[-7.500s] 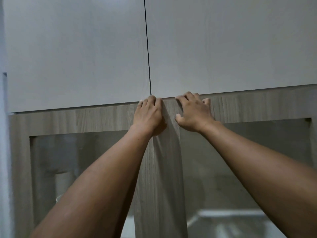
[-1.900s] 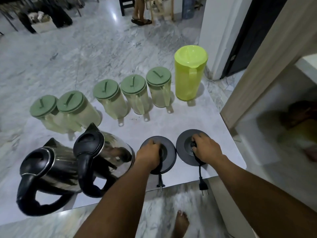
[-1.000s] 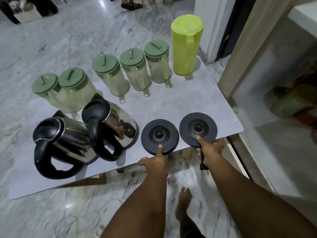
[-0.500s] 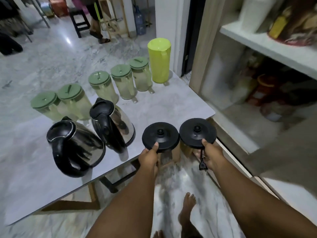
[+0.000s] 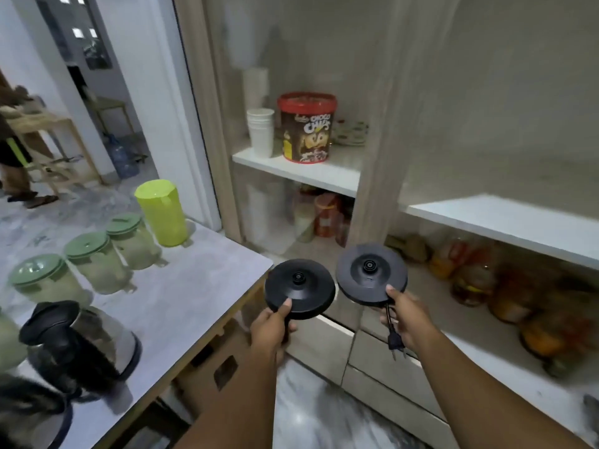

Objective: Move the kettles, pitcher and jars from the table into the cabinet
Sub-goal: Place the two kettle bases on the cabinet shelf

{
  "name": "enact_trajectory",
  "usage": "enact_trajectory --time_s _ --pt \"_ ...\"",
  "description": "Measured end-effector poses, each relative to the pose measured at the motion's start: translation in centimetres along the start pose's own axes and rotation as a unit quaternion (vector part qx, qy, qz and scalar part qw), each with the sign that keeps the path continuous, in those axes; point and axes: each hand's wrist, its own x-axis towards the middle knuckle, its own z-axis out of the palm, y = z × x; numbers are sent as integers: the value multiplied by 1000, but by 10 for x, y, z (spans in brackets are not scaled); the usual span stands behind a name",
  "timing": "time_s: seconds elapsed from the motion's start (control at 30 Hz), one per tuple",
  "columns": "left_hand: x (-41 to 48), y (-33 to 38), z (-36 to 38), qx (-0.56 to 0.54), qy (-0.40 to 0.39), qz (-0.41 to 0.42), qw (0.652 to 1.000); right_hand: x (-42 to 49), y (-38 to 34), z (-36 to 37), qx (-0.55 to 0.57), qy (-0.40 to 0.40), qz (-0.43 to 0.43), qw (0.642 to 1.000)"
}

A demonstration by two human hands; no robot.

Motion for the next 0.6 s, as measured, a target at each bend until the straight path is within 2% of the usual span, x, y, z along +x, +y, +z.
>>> enact_trajectory --time_s 0.23,0.4,0.6 --pt "-70 -29 101 7 -101 1 995 -46 -24 -135 86 38 -62 994" --pt "-114 -29 178 19 -169 45 984 -71 -54 -216 126 74 -107 983" --pt "-136 3 285 43 -192 91 976 -55 -120 -285 130 129 -146 972"
